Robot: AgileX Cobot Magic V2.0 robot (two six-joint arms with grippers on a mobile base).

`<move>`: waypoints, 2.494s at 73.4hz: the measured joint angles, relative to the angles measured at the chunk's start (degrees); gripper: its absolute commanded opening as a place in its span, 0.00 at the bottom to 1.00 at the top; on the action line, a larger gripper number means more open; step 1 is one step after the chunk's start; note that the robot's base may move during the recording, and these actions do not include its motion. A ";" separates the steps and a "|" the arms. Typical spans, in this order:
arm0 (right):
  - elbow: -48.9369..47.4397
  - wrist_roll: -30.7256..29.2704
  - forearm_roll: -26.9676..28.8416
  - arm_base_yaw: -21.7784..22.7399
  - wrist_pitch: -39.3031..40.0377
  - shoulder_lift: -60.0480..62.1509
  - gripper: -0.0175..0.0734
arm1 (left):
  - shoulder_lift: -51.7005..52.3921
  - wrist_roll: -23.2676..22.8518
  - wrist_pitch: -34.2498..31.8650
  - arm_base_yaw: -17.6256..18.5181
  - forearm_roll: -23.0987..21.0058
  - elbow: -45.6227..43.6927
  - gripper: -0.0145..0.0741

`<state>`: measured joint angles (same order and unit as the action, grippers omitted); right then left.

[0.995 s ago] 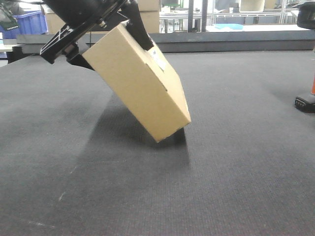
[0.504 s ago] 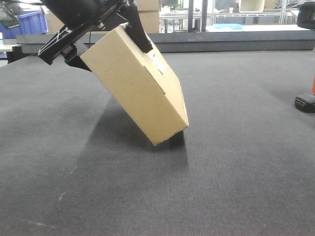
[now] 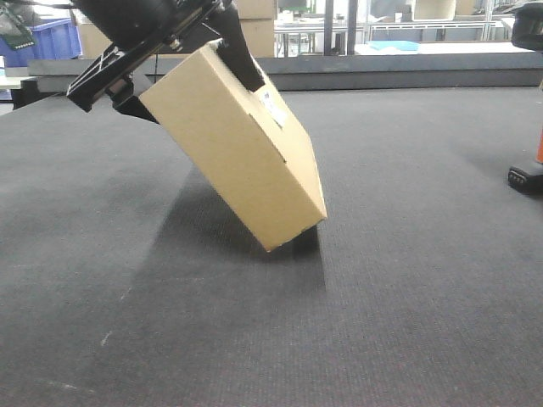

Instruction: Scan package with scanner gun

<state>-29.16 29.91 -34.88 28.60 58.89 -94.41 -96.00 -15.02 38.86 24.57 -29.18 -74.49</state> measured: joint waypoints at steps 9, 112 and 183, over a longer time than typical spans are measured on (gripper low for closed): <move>-0.14 0.12 0.13 -0.39 0.94 -1.18 0.81 | 0.00 0.00 0.00 0.00 0.00 0.00 0.04; -6.42 -6.23 17.20 -9.79 -0.79 -6.04 0.79 | 0.00 0.00 0.00 0.00 0.24 0.00 0.04; -6.42 -25.40 10.69 -10.00 -22.24 13.34 0.02 | 0.00 0.00 -1.00 0.00 -0.93 0.00 0.04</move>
<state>-35.59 4.51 -24.19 18.60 36.65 -81.07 -96.00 -15.02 37.86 24.57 -30.11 -74.49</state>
